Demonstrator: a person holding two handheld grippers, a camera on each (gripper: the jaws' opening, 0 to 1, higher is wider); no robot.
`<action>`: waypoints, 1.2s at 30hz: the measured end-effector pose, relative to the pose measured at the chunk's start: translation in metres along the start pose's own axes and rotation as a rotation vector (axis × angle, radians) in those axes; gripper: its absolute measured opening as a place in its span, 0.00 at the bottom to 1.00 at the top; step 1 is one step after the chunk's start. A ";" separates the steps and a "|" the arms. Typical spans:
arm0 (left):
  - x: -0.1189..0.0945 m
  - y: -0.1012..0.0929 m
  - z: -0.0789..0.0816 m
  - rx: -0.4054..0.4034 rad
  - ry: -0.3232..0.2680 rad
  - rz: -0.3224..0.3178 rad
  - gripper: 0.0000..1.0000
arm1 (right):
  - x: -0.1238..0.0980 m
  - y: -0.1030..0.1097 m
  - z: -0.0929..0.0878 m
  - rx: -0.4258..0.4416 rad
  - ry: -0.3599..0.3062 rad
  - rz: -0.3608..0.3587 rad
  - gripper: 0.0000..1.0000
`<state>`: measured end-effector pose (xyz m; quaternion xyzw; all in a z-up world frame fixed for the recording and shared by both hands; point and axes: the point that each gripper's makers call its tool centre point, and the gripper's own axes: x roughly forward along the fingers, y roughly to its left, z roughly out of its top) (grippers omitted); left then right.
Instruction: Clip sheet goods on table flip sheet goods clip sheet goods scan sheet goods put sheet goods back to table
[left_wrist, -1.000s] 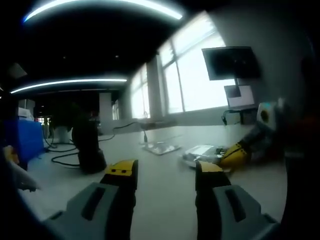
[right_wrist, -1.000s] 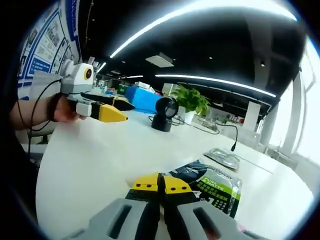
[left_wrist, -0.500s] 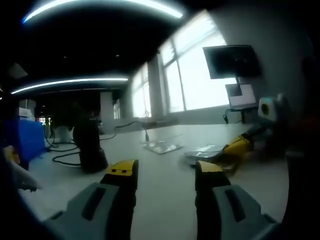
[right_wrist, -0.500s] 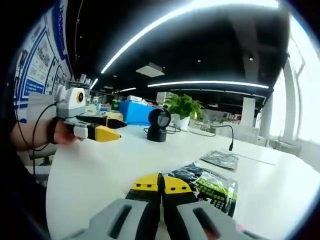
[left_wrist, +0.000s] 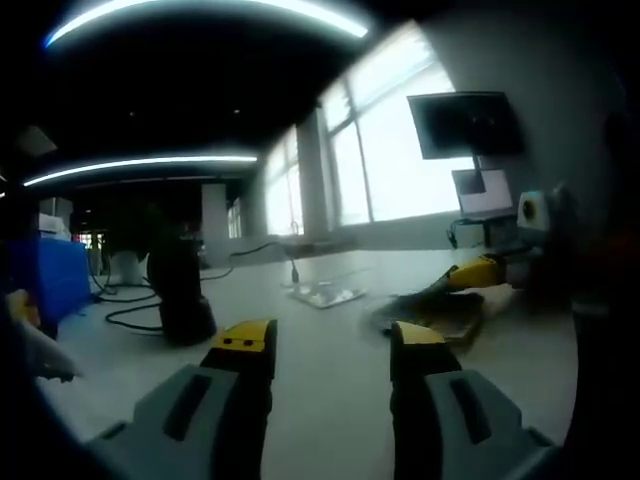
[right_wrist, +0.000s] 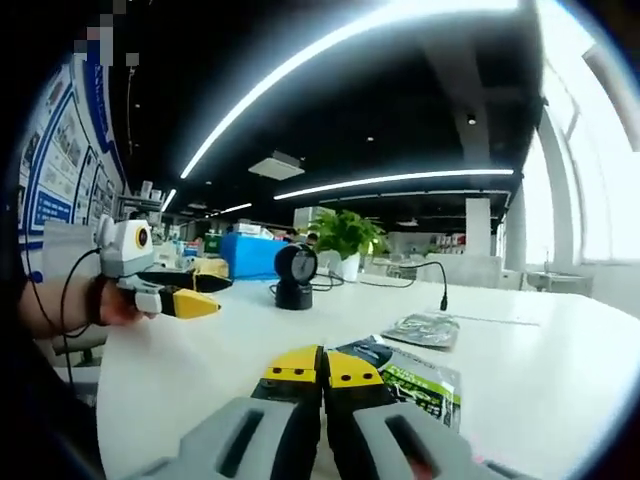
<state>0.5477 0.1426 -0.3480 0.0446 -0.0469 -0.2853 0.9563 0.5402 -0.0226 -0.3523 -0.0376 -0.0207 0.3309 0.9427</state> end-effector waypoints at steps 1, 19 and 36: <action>0.000 0.000 0.000 0.002 0.001 -0.001 0.38 | -0.001 -0.001 0.002 0.009 -0.008 -0.003 0.00; 0.000 0.000 -0.002 0.007 0.010 0.002 0.38 | -0.012 -0.043 0.036 0.125 -0.094 -0.129 0.00; 0.000 0.001 0.000 0.007 0.003 0.009 0.38 | -0.029 -0.101 0.066 0.171 -0.184 -0.262 0.00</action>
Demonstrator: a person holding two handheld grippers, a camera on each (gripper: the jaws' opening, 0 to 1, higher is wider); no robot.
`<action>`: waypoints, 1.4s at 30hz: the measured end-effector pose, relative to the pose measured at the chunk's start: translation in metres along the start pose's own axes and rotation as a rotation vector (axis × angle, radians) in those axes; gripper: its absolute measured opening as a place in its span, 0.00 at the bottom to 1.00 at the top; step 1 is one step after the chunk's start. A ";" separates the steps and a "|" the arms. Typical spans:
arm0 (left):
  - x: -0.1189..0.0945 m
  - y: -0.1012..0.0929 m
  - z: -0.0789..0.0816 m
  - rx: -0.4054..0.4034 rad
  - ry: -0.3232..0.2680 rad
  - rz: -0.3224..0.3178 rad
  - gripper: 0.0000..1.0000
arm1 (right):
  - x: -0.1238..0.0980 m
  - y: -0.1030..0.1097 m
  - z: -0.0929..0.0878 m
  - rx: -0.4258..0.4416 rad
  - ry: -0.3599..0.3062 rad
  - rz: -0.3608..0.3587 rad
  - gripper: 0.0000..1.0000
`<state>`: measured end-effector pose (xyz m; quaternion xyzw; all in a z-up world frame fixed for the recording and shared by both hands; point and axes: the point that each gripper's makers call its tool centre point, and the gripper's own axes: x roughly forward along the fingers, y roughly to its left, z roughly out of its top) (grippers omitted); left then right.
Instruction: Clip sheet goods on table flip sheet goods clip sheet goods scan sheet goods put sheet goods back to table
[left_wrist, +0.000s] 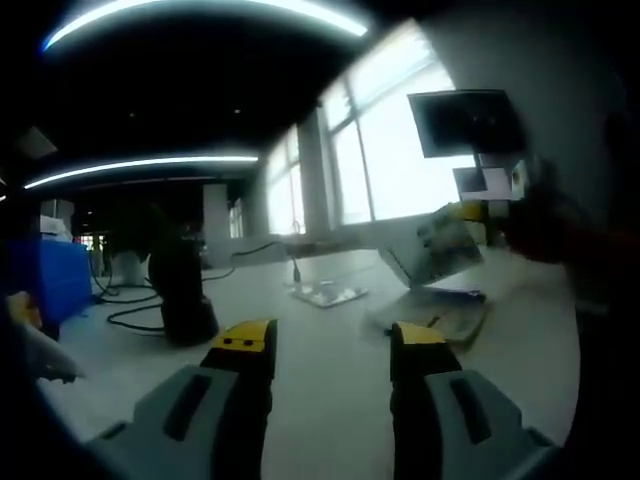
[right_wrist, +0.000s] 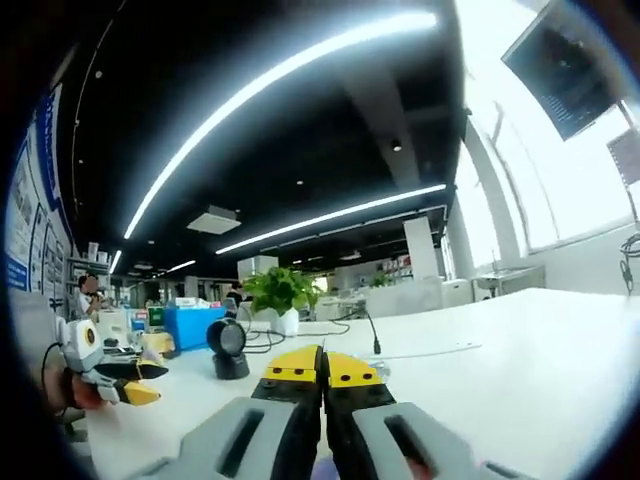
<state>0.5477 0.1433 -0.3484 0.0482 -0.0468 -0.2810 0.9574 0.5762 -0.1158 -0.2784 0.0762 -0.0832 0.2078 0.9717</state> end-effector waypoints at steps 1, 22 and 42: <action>0.000 0.000 0.000 0.000 0.000 0.000 0.38 | 0.000 -0.002 0.002 0.004 -0.004 -0.008 0.00; 0.000 0.001 0.000 0.003 0.001 0.001 0.38 | -0.003 -0.040 0.025 0.122 -0.115 -0.134 0.00; 0.000 0.001 -0.001 0.008 0.005 0.000 0.38 | -0.040 -0.077 0.011 0.326 -0.217 -0.316 0.00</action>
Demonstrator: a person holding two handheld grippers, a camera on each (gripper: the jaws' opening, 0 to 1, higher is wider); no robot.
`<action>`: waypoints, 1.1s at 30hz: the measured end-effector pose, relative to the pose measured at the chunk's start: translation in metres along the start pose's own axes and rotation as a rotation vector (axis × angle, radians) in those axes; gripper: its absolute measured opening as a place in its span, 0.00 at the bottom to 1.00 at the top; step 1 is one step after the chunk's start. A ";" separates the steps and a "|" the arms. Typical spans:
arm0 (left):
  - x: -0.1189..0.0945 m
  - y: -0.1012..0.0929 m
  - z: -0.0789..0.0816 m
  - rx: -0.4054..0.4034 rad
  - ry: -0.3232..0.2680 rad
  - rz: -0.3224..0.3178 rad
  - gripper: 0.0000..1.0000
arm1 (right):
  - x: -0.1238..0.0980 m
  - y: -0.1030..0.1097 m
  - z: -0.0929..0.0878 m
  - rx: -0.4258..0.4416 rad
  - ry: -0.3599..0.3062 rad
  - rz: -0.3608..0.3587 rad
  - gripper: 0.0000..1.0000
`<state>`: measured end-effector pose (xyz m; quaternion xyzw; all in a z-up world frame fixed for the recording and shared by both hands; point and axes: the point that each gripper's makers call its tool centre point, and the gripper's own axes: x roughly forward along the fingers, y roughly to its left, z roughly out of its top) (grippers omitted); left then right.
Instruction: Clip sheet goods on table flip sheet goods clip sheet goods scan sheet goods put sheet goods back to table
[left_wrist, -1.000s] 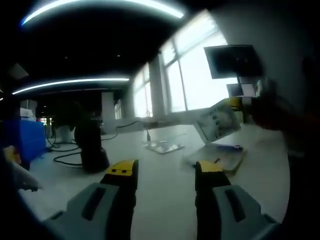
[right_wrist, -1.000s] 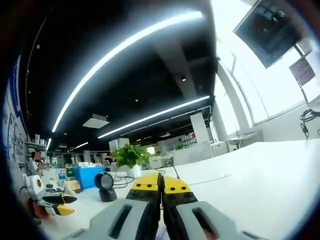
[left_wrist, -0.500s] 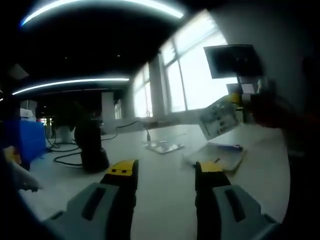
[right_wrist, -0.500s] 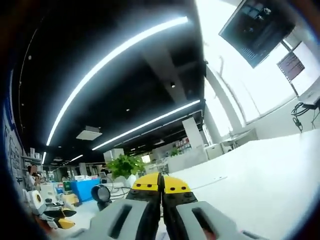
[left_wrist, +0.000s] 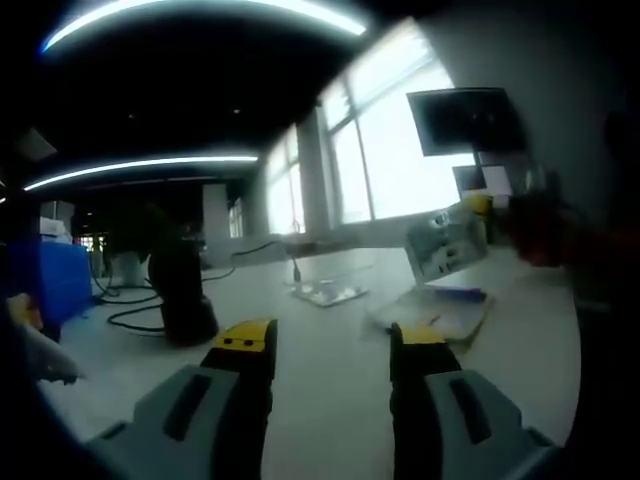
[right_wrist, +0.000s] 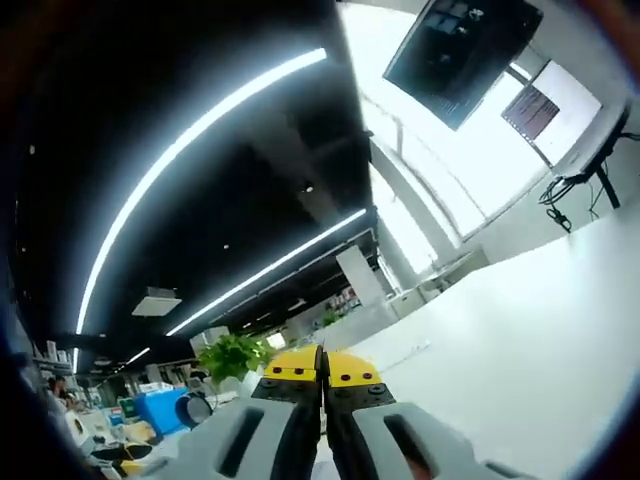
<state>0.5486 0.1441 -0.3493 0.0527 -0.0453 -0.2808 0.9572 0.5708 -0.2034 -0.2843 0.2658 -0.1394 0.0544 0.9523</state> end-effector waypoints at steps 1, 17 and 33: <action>0.000 0.000 0.000 0.001 0.000 0.000 0.38 | -0.001 -0.003 0.001 0.008 -0.005 -0.011 0.00; 0.000 0.000 -0.001 0.004 0.006 0.002 0.38 | -0.019 -0.055 -0.006 0.100 -0.047 -0.187 0.00; 0.001 -0.001 -0.002 0.009 0.011 0.003 0.37 | -0.035 -0.081 -0.016 0.242 -0.034 -0.283 0.00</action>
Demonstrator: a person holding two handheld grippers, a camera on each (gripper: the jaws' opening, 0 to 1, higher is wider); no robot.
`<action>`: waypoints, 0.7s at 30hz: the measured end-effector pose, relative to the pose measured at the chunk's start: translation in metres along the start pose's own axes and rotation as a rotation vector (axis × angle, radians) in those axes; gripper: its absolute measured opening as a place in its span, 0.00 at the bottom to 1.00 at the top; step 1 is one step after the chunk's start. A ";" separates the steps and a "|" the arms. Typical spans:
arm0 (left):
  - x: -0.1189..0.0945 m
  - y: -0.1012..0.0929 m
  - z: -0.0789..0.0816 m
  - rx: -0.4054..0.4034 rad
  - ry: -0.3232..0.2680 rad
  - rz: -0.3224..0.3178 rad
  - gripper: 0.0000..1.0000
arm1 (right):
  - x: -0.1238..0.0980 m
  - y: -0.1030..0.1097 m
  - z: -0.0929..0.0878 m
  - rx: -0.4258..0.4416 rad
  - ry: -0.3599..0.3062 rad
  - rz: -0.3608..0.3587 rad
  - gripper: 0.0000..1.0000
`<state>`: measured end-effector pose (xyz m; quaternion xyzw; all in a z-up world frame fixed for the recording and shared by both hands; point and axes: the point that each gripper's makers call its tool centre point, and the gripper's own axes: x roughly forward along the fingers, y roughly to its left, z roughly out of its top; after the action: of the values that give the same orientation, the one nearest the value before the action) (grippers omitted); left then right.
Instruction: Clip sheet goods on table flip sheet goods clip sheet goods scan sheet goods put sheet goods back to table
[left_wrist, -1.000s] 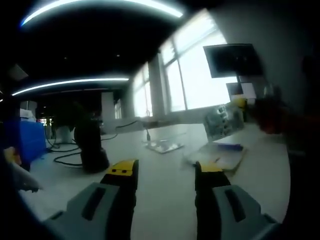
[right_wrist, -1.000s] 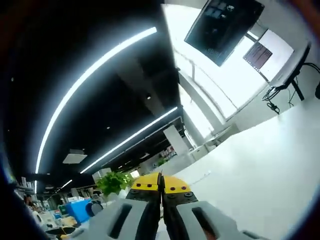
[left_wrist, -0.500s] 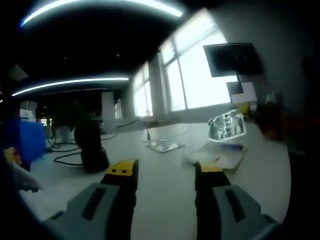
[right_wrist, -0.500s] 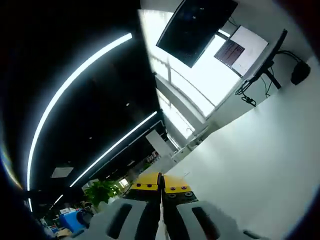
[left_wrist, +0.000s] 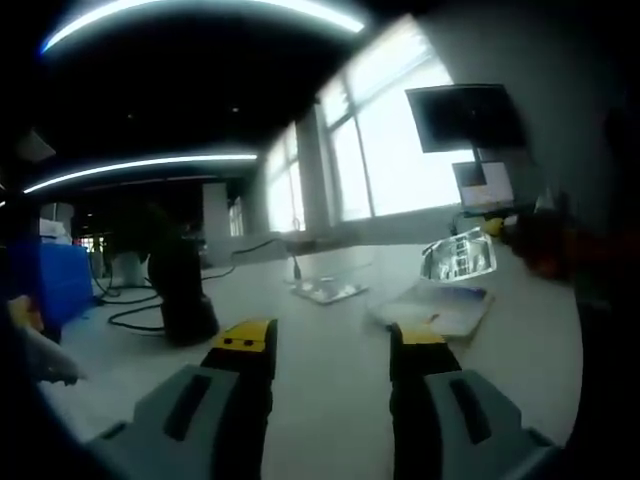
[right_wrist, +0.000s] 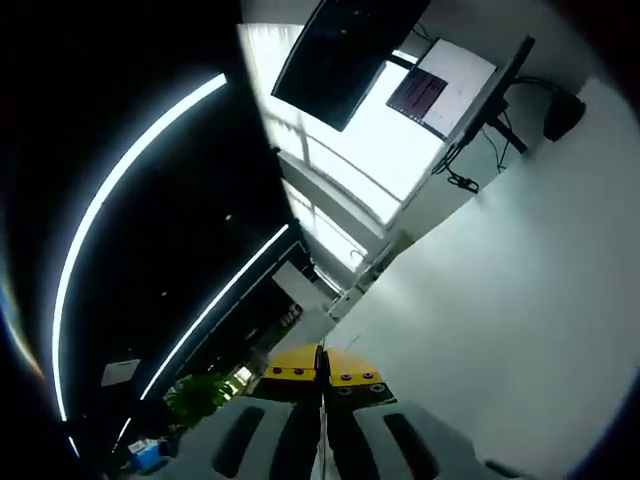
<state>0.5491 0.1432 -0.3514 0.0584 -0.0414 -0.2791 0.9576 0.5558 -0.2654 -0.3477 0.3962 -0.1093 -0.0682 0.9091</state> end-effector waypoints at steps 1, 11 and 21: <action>0.000 0.000 0.000 0.000 0.000 0.000 0.37 | 0.000 -0.001 0.000 0.002 0.000 -0.003 0.00; 0.000 -0.001 -0.001 0.000 0.002 -0.001 0.37 | 0.001 -0.009 -0.005 -0.014 0.031 -0.029 0.00; 0.000 -0.001 -0.001 0.002 0.004 -0.002 0.37 | 0.001 -0.014 -0.009 0.004 0.051 -0.053 0.00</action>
<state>0.5487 0.1423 -0.3523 0.0602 -0.0396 -0.2800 0.9573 0.5588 -0.2692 -0.3636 0.4023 -0.0757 -0.0817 0.9087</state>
